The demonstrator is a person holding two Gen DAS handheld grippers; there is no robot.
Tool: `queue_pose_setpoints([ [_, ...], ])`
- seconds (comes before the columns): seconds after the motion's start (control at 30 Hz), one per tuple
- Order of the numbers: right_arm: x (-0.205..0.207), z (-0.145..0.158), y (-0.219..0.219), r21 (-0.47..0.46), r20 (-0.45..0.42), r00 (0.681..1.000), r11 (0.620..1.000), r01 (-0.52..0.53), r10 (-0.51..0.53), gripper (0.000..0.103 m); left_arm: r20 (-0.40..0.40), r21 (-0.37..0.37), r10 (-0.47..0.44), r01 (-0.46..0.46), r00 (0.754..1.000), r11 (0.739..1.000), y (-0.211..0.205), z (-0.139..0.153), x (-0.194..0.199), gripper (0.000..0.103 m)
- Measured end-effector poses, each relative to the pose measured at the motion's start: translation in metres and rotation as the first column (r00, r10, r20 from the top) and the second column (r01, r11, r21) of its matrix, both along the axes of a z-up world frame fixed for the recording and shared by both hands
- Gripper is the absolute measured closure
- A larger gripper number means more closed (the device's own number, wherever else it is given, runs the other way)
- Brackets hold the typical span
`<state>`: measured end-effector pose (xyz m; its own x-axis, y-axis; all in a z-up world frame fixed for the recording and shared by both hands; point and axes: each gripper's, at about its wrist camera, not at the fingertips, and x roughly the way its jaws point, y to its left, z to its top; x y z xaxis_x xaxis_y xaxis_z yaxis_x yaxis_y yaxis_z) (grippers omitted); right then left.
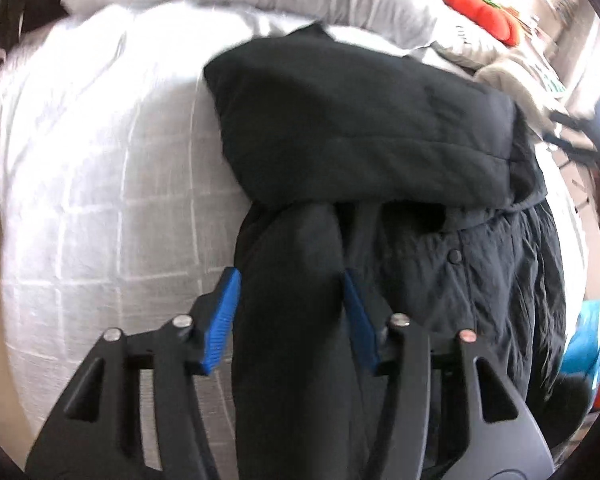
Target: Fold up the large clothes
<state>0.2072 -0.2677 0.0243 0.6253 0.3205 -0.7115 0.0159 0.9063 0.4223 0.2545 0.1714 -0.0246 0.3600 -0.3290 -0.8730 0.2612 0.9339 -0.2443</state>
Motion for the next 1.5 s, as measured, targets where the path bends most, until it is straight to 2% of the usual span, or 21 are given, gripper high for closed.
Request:
queue_pose_setpoints([
  [0.1,0.003,-0.015,0.016,0.041,-0.065,0.996,0.997,-0.059,0.061,0.025,-0.072,-0.105,0.046,-0.053,0.996,0.993,0.002,-0.018,0.010,0.057],
  [0.17,0.011,-0.029,0.029,0.037,-0.110,0.991,0.996,-0.076,0.079,0.033,-0.098,-0.144,0.077,-0.091,0.992,0.985,0.002,-0.025,0.011,0.089],
  [0.2,0.015,-0.034,0.035,0.033,-0.122,0.989,0.996,-0.078,0.082,0.078,-0.077,-0.129,0.096,-0.106,0.992,0.986,0.001,-0.023,0.009,0.092],
  [0.23,0.018,-0.036,0.042,0.022,-0.129,0.988,0.996,-0.082,0.084,0.099,-0.045,-0.113,0.115,-0.120,0.992,0.986,0.002,-0.018,0.005,0.096],
  [0.3,0.022,-0.026,0.049,0.043,-0.095,0.992,0.996,-0.078,0.082,0.099,0.035,-0.083,0.156,-0.153,0.987,0.985,0.010,-0.002,-0.005,0.096],
  [0.37,0.016,0.011,0.047,0.059,0.037,0.997,0.996,-0.068,0.066,0.099,0.070,-0.060,0.179,-0.175,0.981,0.983,0.022,0.007,-0.011,0.096],
  [0.43,0.010,0.050,0.031,0.138,0.160,0.987,0.989,-0.043,0.021,0.099,0.046,-0.047,0.145,-0.143,0.988,0.989,0.031,0.005,-0.012,0.093],
  [0.47,0.007,0.070,0.021,0.152,0.207,0.978,0.988,-0.011,-0.021,0.099,0.025,-0.055,0.121,-0.120,0.992,0.991,0.032,0.003,-0.009,0.084],
  [0.57,0.011,0.102,0.012,0.143,0.223,0.974,0.990,-0.010,-0.022,0.099,0.008,-0.075,0.054,-0.053,0.999,0.996,0.023,0.008,-0.012,0.067],
  [0.67,0.006,0.108,0.011,0.033,0.228,0.973,0.999,0.032,-0.038,0.099,0.028,-0.129,0.043,-0.039,0.999,0.991,0.024,0.018,-0.012,0.049],
  [0.87,-0.005,0.110,-0.052,0.167,0.236,0.954,0.975,0.148,-0.185,0.099,0.029,-0.132,-0.053,0.057,0.998,0.990,-0.009,0.015,-0.003,0.037],
  [1.03,-0.011,0.117,-0.069,0.125,0.246,0.948,0.976,0.177,-0.203,0.099,0.074,-0.260,-0.112,0.128,0.991,0.957,-0.036,0.030,0.009,0.037],
  [1.1,-0.012,0.116,-0.072,0.124,0.248,0.948,0.977,0.174,-0.200,0.099,0.074,-0.267,-0.110,0.126,0.991,0.955,-0.046,0.030,0.019,0.037],
  [1.17,-0.013,0.114,-0.073,0.103,0.240,0.953,0.981,0.166,-0.186,0.099,0.050,-0.228,-0.102,0.111,0.994,0.967,-0.052,0.025,0.029,0.041],
  [1.2,-0.013,0.114,-0.071,0.097,0.237,0.955,0.982,0.161,-0.180,0.099,0.030,-0.214,-0.112,0.116,0.993,0.970,-0.057,0.020,0.033,0.054],
  [1.23,-0.013,0.111,-0.070,0.089,0.231,0.958,0.984,0.154,-0.171,0.099,0.022,-0.194,-0.127,0.129,0.992,0.973,-0.061,0.018,0.034,0.081],
  [1.27,-0.012,0.107,-0.067,0.083,0.223,0.962,0.986,0.142,-0.157,0.099,0.030,-0.133,-0.115,0.118,0.993,0.984,-0.066,0.019,0.032,0.088],
  [1.37,-0.008,0.088,-0.052,0.034,0.197,0.973,0.993,0.116,-0.120,0.099,0.224,0.054,-0.005,-0.007,0.974,0.999,-0.056,0.046,0.012,0.092],
  [1.4,-0.005,0.080,-0.047,0.023,0.183,0.977,0.994,0.105,-0.107,0.099,0.257,0.062,0.029,-0.046,0.966,0.997,-0.045,0.048,0.010,0.091],
  [1.47,0.005,0.052,-0.032,0.030,0.137,0.989,0.998,0.059,-0.063,0.099,0.226,0.076,0.078,-0.098,0.971,0.992,-0.024,0.038,0.015,0.089],
  [1.5,0.010,0.038,-0.023,0.014,0.113,0.993,0.999,0.041,-0.043,0.098,0.149,0.141,0.083,-0.104,0.985,0.984,-0.015,0.018,0.022,0.088],
])
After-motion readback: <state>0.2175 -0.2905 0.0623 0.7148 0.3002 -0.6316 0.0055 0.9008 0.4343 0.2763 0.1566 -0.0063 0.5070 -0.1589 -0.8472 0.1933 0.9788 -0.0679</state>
